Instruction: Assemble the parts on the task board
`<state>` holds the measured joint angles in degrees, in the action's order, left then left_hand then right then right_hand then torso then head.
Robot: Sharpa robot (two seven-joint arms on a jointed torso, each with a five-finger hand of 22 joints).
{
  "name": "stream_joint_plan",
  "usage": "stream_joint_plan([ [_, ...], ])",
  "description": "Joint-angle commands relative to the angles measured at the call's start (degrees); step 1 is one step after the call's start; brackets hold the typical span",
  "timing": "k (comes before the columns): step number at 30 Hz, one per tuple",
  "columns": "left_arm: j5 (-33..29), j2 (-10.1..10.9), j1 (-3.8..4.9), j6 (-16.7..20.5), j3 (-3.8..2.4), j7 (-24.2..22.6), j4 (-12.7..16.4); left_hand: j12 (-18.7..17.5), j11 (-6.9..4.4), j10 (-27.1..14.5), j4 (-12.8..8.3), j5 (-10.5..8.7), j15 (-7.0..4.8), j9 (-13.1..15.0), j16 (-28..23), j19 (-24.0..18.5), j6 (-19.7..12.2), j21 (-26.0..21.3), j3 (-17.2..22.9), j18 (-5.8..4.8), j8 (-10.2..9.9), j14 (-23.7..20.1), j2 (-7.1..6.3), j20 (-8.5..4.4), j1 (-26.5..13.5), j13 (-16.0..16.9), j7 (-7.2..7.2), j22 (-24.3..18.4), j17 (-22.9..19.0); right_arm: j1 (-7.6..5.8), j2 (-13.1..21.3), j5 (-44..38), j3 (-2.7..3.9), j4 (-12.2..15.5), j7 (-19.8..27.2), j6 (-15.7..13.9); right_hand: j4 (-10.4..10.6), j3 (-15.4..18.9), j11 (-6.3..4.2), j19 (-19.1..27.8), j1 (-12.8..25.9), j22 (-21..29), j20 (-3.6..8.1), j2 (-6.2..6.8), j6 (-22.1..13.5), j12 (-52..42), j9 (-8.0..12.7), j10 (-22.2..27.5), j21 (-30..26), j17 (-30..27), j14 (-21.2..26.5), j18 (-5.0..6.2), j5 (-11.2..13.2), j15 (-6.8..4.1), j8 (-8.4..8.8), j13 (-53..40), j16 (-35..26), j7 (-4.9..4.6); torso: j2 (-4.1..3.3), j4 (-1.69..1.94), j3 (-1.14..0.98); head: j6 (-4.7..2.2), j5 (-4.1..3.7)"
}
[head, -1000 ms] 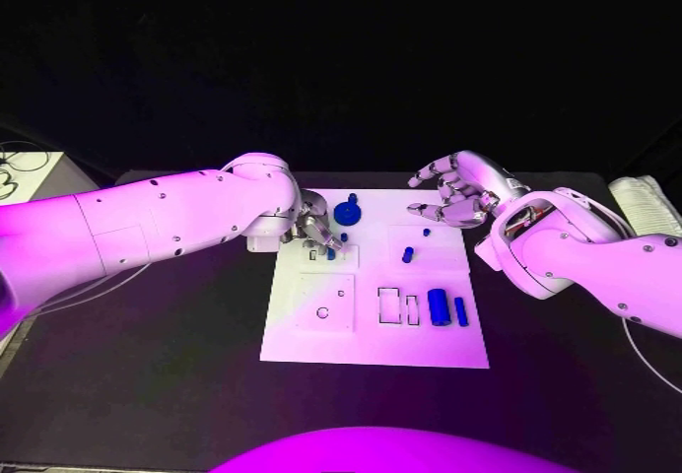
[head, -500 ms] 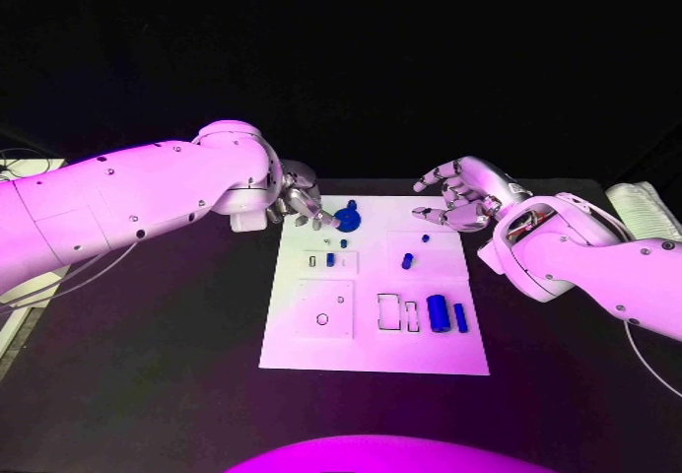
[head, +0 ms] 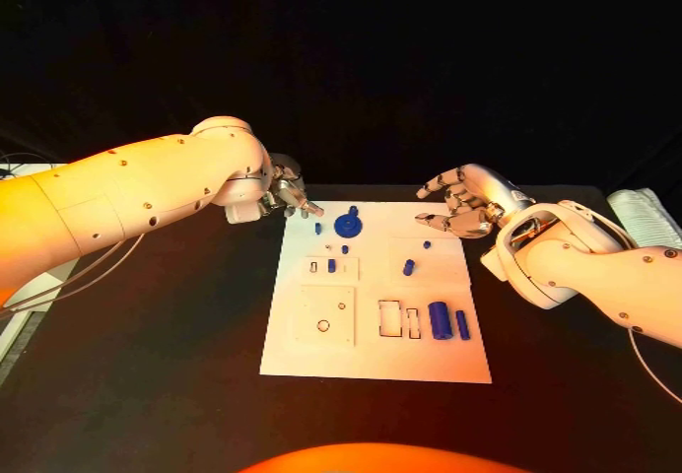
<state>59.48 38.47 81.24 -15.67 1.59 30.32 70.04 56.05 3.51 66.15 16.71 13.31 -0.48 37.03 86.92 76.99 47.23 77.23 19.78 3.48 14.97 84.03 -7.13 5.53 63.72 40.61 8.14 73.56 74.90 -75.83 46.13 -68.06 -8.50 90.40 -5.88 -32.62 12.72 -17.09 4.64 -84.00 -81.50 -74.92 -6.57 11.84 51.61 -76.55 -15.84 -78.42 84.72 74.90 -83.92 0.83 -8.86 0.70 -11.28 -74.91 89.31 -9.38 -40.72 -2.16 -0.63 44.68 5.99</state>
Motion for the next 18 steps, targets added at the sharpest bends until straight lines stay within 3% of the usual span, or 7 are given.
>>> stream_joint_plan([
  [1,-0.5,-1.2,0.06,2.7,0.29,-1.2,-2.1,-0.3,-0.13,0.2,0.1,0.05,0.16,-0.3,-0.1,0.1,0.8,0.1,-0.4,0.99,0.3,4.4,-0.03,0.02,-0.6,-0.2,-0.10,0.0,11.2,0.03,0.1,0.0,0.01,0.0,0.8,0.1,0.2,-0.2,-0.01,-3.1,0.5,-11.7,0.17,0.15,-0.1,0.2,0.1,0.3,-0.3,13.1,-5.5,0.58,-0.3,-0.28,0.21,-1.3,-0.2,-0.13,-0.02,-0.06,0.01,-0.16,-0.03],
  [7,-0.4,-3.9,-0.10,3.0,1.43,-1.4,-6.1,-0.6,-0.47,0.0,0.0,0.06,-0.10,-0.4,-0.1,0.1,2.2,0.1,-1.1,0.99,1.3,4.4,-0.19,-0.15,-1.1,-0.7,-0.55,0.1,11.2,0.03,0.3,1.1,0.01,0.1,1.3,-1.5,0.2,-0.2,-0.02,-2.9,0.5,-11.5,0.18,0.15,-0.1,0.4,0.1,0.5,-0.6,13.0,-5.5,0.65,-0.3,-0.28,0.21,-1.0,-0.2,-0.13,-0.06,0.01,0.04,-0.39,-0.01],
  [9,-0.4,-4.9,-0.24,2.8,1.70,-1.5,-7.3,-0.6,-0.49,0.0,0.0,0.06,-0.12,-0.4,-0.2,0.1,2.2,0.0,-1.2,1.00,1.4,4.4,-0.29,-0.17,-1.1,-0.7,-0.56,0.0,11.1,0.03,0.3,2.1,0.01,0.1,1.8,-2.2,0.3,-0.4,-0.06,-2.6,0.7,-11.1,0.21,0.24,-0.3,3.9,0.2,3.4,-1.3,12.7,-5.4,0.82,-0.3,-0.32,0.27,2.4,-0.4,-0.11,-0.14,-0.02,0.05,-0.43,0.04],
  [13,-0.4,-6.5,-0.57,0.9,2.04,-1.6,-9.7,-0.7,-0.51,-0.1,0.0,0.06,-0.14,-0.5,-0.2,0.1,2.1,0.0,-1.3,1.02,1.3,4.4,-0.39,-0.18,-1.1,-0.8,-0.58,0.0,11.1,0.03,0.3,3.4,0.02,0.2,2.6,-3.5,0.3,-1.1,-0.16,0.6,0.6,-7.4,0.34,0.53,-0.8,9.1,0.4,6.7,-7.7,8.8,-4.3,2.26,-0.3,-0.47,0.35,7.4,-2.4,-0.07,-0.24,-0.11,0.09,-0.62,0.19],
  [18,-0.8,-8.2,-1.03,-1.7,2.24,-1.6,-12.5,-1.1,-0.56,-0.5,0.0,0.05,-0.18,-0.6,-0.4,-0.1,1.9,-0.2,-1.5,1.06,1.3,4.3,-0.56,-0.21,-1.0,-1.4,-0.65,-0.2,10.9,0.02,0.4,5.4,0.02,0.3,4.4,-6.1,0.2,-1.6,-0.29,2.0,0.4,-5.5,0.48,0.71,-0.9,12.7,0.4,8.7,-11.1,6.6,-3.6,2.92,-0.4,-0.62,0.23,11.1,-3.9,0.01,-0.26,-0.08,0.11,-0.55,0.21],
])
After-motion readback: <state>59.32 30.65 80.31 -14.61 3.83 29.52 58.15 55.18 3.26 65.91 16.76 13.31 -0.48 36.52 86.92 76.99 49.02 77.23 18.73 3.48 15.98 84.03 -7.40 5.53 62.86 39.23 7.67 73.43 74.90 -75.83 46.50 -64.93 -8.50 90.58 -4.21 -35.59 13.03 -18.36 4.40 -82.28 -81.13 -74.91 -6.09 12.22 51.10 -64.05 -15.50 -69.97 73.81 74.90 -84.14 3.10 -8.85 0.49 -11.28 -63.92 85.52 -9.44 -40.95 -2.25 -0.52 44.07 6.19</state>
